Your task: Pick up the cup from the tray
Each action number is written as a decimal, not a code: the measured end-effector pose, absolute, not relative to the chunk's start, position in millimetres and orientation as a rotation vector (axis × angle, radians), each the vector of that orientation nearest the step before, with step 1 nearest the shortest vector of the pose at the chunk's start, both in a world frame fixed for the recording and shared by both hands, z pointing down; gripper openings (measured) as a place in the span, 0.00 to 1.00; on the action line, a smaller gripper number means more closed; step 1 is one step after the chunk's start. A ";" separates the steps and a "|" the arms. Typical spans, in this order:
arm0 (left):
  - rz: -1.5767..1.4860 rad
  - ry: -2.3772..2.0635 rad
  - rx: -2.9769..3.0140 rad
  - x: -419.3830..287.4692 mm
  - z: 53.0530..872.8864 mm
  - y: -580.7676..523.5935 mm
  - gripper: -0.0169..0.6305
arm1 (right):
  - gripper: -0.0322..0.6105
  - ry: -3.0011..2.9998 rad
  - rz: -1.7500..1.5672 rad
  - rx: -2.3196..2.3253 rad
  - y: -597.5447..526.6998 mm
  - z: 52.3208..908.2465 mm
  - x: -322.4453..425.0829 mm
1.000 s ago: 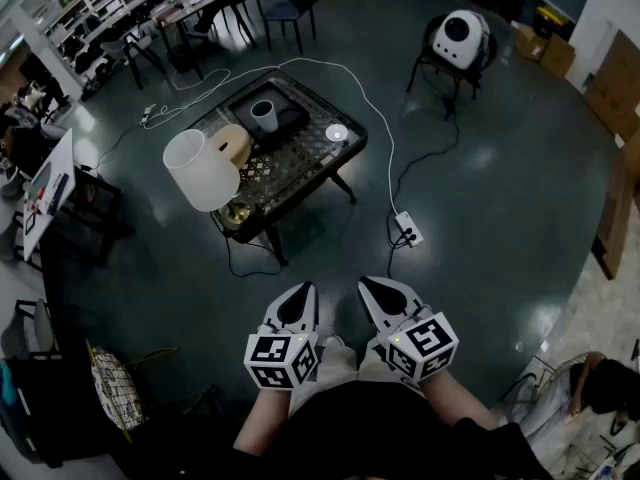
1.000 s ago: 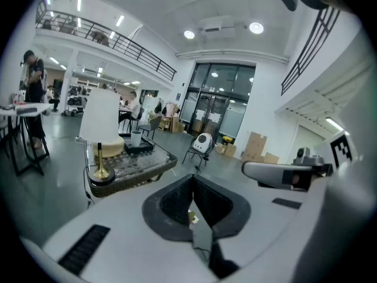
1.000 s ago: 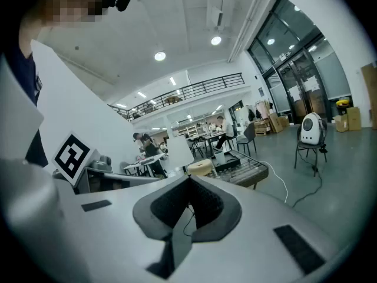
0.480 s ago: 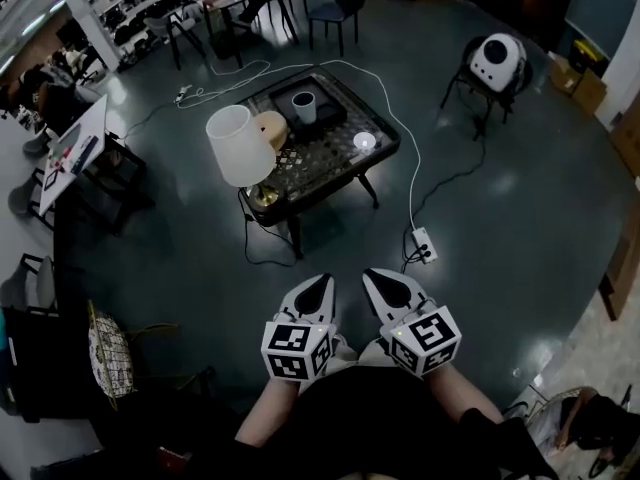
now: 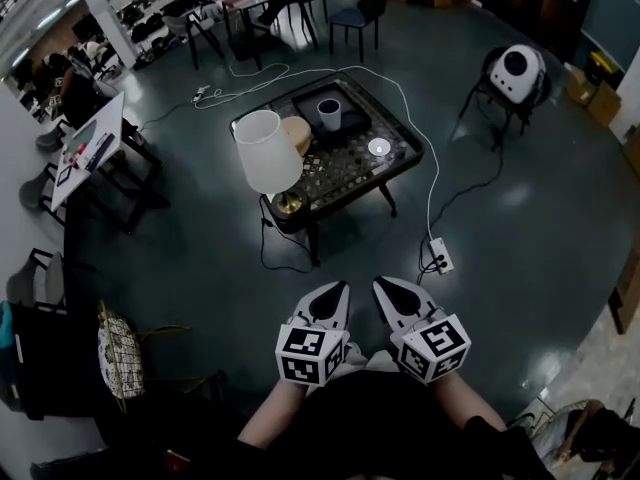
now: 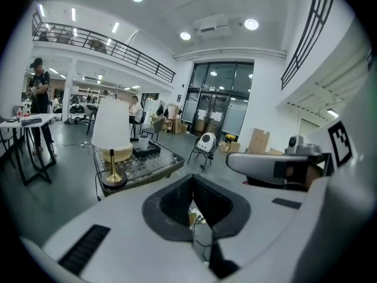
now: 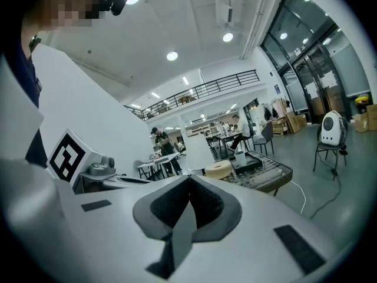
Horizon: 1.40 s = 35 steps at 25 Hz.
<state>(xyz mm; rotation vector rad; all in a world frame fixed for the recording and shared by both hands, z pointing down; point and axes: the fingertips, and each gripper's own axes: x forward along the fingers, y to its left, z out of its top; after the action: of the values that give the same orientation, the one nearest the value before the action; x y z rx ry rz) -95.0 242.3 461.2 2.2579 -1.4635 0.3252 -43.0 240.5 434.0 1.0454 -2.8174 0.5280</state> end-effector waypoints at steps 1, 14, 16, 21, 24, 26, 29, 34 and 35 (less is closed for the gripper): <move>0.334 -1.461 2.258 -99.0 463.3 241.8 0.04 | 0.07 -2.816 0.534 1.046 240.0 435.4 -47.6; 0.320 -1.428 2.205 -127.8 481.9 229.9 0.04 | 0.07 -2.772 0.564 1.008 237.2 450.0 -82.8; 0.331 -1.433 2.211 -125.9 481.9 223.5 0.04 | 0.07 -2.769 0.580 1.005 232.6 452.4 -82.7; 0.343 -1.463 2.207 -123.7 484.6 191.7 0.04 | 0.07 -2.784 0.577 0.977 200.8 457.1 -81.6; 0.348 -1.481 2.192 -123.1 485.7 168.1 0.04 | 0.07 -2.794 0.572 0.961 175.8 455.7 -78.2; 0.349 -1.493 2.189 -120.8 485.0 151.3 0.04 | 0.07 -2.798 0.570 0.960 158.0 453.9 -73.2; 0.343 -1.507 2.186 -113.4 482.9 124.9 0.04 | 0.07 -2.794 0.557 0.962 130.3 452.1 -62.9; 0.330 -1.532 2.183 -94.4 479.7 81.4 0.04 | 0.07 -2.798 0.537 0.930 82.4 449.5 -46.1; 0.327 -1.539 2.177 -90.4 479.1 73.1 0.04 | 0.07 -2.800 0.532 0.921 73.4 448.3 -43.0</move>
<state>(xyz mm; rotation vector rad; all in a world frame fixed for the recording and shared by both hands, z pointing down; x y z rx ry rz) -90.4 73.1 479.1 2.1774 -1.5391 0.3274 -43.0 73.4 448.3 0.9214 -2.8004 0.5318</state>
